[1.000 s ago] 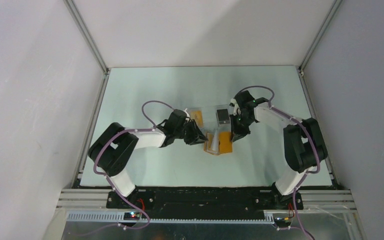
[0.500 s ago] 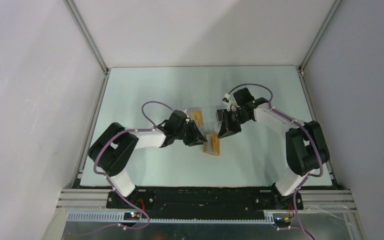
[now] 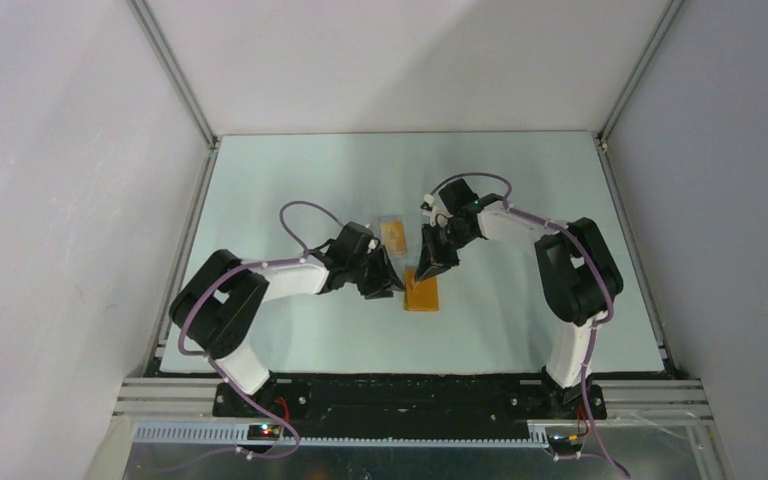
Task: Put the credit cards into the card holder
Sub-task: Close the card holder at the center of the board.
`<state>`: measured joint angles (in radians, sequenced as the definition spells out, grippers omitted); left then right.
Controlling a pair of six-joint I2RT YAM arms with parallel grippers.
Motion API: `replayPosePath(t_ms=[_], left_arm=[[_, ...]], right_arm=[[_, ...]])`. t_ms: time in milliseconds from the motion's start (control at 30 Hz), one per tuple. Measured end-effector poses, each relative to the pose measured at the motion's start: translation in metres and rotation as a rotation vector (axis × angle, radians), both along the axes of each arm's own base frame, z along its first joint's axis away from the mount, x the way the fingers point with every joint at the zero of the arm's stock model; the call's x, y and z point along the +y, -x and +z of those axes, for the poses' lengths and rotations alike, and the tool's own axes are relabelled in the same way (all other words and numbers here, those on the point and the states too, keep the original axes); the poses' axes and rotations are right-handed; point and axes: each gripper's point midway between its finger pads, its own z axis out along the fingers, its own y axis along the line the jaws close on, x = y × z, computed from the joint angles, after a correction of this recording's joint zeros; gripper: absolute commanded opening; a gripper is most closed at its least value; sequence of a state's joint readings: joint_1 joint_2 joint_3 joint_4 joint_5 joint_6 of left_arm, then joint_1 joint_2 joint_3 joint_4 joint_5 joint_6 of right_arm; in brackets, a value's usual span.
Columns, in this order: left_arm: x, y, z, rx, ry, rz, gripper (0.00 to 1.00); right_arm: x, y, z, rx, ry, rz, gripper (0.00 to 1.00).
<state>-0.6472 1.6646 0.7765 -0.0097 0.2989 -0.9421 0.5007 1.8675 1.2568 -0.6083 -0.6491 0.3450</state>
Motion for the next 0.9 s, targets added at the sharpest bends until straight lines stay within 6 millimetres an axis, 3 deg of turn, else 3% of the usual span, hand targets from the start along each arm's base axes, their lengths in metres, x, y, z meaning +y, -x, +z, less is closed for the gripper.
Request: replayPosePath(t_ms=[100, 200, 333, 500, 767, 900], left_arm=[[0.004, -0.001, 0.008, -0.012, -0.001, 0.011, 0.47], [0.007, -0.004, 0.019, -0.035, 0.004, 0.021, 0.47], [0.013, -0.006, 0.024, -0.052, -0.007, 0.033, 0.47], [0.023, -0.003, 0.029, -0.078, -0.033, 0.045, 0.47], [0.028, -0.002, 0.040, -0.119, -0.036, 0.041, 0.47], [0.028, -0.001, 0.042, -0.121, -0.035, 0.038, 0.47]], right_arm=[[0.009, -0.002, -0.006, 0.009, 0.005, 0.015, 0.11], [0.016, 0.000, -0.012, 0.026, 0.014, 0.031, 0.35], [0.020, 0.005, -0.014, 0.040, 0.020, 0.035, 0.56], [0.019, 0.001, 0.001, 0.003, 0.007, 0.024, 0.64], [0.002, -0.017, 0.071, -0.141, -0.114, -0.038, 0.67], [-0.013, -0.018, 0.079, -0.139, -0.140, -0.075, 0.67]])
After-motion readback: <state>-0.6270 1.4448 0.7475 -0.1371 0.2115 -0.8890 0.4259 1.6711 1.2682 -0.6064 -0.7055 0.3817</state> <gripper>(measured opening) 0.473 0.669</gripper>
